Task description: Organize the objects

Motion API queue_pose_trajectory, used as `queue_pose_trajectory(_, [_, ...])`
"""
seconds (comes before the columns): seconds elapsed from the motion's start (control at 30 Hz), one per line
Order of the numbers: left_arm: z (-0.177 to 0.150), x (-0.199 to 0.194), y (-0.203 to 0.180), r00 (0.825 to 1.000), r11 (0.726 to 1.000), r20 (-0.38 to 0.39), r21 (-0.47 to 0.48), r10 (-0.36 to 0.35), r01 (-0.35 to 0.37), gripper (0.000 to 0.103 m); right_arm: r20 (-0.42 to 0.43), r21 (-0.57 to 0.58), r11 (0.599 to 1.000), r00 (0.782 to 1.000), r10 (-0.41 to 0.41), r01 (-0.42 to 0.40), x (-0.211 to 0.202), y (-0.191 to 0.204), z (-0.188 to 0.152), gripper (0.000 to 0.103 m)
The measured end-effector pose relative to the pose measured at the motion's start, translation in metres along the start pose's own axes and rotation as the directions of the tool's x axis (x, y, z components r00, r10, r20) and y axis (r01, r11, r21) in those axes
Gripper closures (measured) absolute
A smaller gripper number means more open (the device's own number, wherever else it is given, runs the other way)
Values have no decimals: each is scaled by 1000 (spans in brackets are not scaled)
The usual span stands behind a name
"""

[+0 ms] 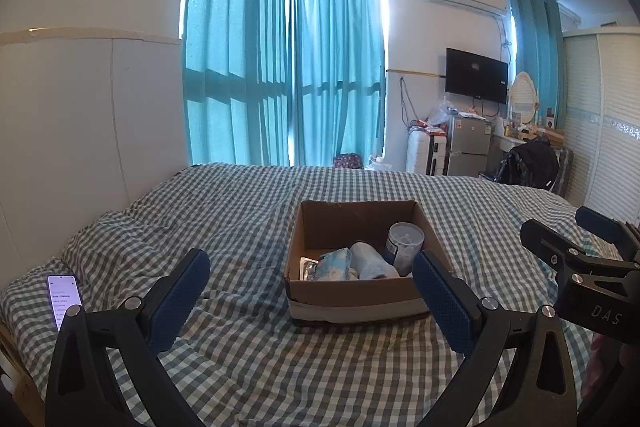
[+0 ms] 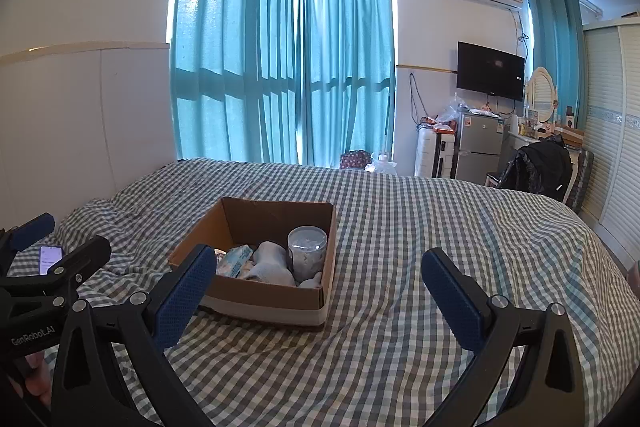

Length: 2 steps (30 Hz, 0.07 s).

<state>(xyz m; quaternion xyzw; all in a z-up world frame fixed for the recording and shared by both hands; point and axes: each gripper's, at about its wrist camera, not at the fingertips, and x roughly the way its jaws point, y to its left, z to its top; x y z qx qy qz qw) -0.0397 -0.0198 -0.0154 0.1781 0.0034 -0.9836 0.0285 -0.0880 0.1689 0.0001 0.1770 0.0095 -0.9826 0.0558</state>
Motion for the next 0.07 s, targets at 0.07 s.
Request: queue_pose_trajectory(0.07, [0,-1,0,1000,1000,3,2,2,-2,0,-1,-2,1000,1000,0,0,0,0,-1,0])
